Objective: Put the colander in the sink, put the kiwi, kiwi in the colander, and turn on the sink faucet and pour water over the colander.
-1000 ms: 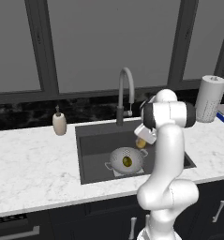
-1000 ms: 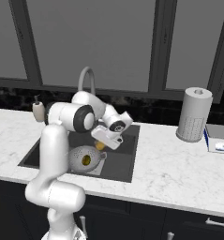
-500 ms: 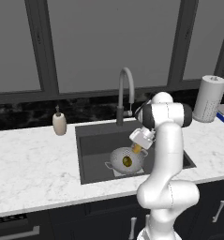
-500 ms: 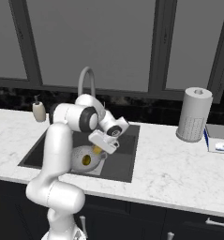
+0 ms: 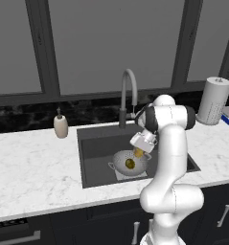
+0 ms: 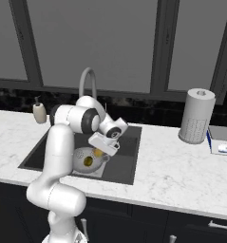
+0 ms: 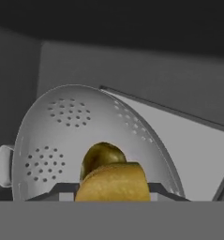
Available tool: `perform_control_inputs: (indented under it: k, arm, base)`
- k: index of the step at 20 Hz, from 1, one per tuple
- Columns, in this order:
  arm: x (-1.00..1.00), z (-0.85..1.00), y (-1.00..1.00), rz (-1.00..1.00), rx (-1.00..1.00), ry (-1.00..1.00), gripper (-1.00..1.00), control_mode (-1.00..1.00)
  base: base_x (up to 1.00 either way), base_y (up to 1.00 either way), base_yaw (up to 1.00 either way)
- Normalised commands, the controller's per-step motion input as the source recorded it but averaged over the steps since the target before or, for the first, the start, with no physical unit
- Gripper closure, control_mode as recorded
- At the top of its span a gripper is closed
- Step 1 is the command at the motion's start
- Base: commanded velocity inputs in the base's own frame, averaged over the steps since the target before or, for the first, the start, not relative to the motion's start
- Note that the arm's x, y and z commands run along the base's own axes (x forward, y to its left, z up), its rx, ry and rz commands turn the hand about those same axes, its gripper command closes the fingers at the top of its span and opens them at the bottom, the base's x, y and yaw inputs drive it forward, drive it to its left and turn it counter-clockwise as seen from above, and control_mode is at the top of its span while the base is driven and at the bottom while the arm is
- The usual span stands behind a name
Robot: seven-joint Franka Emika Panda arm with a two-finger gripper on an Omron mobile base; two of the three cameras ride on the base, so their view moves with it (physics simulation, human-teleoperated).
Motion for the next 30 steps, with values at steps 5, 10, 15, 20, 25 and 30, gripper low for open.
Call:
perform_control_inputs:
  k: [5,10,15,20,25,30]
  arm:
    - [-0.1,-0.01,0.24,0.0,-0.06,0.0,-1.0,-1.0]
    - [-0.16,0.0,0.13,0.0,-0.01,0.0,-1.0,-1.0]
    - [-0.31,0.0,0.01,0.0,0.0,0.0,-1.0,-1.0]
    - [-0.29,0.11,0.0,0.0,0.0,0.0,-1.0,-1.0]
    - [-0.37,0.51,0.0,0.0,0.0,-0.01,-1.0,-1.0]
    - [-0.43,0.62,-0.06,0.0,0.0,-0.05,-1.0,-1.0]
  base:
    - [0.0,0.0,0.0]
    - [0.0,0.0,0.0]
    - [0.0,0.0,0.0]
    - [0.0,0.0,0.0]
    - [0.0,0.0,0.0]
    - [0.0,0.0,0.0]
